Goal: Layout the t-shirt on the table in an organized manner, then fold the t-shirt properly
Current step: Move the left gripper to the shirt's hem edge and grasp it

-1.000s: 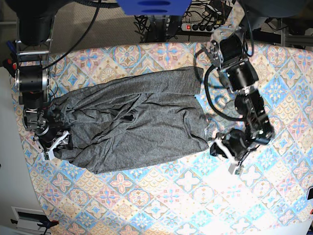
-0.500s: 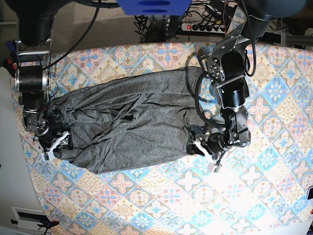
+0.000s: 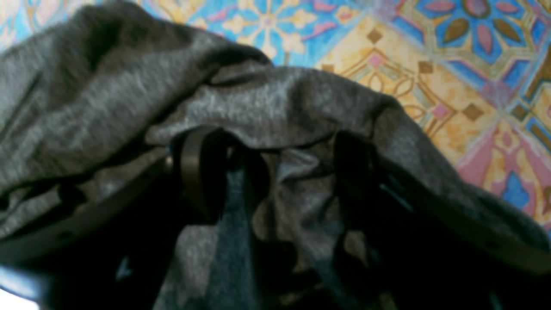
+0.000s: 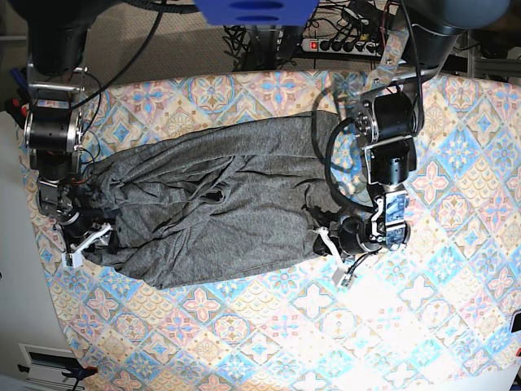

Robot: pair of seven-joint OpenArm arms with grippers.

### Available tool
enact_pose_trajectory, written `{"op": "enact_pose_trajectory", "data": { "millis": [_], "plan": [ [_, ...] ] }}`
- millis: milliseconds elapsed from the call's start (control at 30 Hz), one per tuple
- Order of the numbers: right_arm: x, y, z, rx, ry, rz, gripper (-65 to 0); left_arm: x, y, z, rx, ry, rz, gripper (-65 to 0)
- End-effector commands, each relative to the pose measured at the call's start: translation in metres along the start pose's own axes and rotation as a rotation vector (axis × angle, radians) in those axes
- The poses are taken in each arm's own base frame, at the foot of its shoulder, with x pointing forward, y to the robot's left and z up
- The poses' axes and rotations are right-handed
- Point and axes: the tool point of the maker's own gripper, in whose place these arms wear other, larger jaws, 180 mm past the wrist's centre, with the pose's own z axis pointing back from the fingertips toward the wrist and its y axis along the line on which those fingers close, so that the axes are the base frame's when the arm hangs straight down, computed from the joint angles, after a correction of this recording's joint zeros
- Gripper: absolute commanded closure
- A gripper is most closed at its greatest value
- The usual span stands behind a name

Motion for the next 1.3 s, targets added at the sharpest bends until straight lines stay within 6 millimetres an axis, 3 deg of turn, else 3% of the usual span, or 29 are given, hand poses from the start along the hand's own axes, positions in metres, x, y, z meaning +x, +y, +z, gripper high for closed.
{"op": "enact_pose_trajectory", "data": {
  "millis": [0,200,333,433,567,833,967,1100,1167,1200,1267],
  "plan": [
    [0.031,-0.007,0.002,-0.009,-0.074,0.004,-37.7,-0.032,-0.012,-0.007,-0.012,0.142,-0.035,0.0],
    [0.032,-0.007,0.003,-0.010,-0.079,-0.001,-37.7,-0.026,-0.026,-0.013,-0.035,0.127,-0.035,0.0],
    [0.032,-0.007,0.003,-0.010,-0.079,-0.001,-37.7,0.006,-0.041,-0.010,-0.020,0.042,-0.095,0.0],
    [0.032,-0.007,0.003,-0.010,-0.079,-0.001,-37.7,0.035,-0.044,0.008,0.037,0.007,-0.155,0.0],
    [0.032,-0.006,0.002,-0.008,-0.079,-0.002,-37.7,0.053,-0.045,0.034,0.114,-0.031,-0.202,0.0],
    [0.032,-0.003,0.001,-0.004,-0.081,-0.004,-37.7,0.036,-0.027,0.082,0.267,-0.023,-0.231,0.0],
    [0.032,-0.003,0.001,-0.004,-0.081,-0.004,-37.7,0.030,-0.024,0.096,0.305,-0.042,-0.231,0.0],
    [0.032,-0.003,0.001,-0.004,-0.081,-0.004,-37.7,0.037,-0.026,0.096,0.301,-0.071,-0.241,0.0],
    [0.032,-0.003,0.001,-0.004,-0.081,-0.004,-37.7,0.054,-0.027,0.099,0.303,-0.106,-0.250,0.0],
    [0.032,-0.003,0.001,-0.004,-0.081,-0.004,-37.7,0.056,-0.028,0.097,0.297,-0.104,-0.247,-4.2],
    [0.032,-0.003,0.001,-0.004,-0.081,-0.004,-37.7,0.058,-0.029,0.090,0.278,-0.095,-0.243,-19.0]
  ]
}}
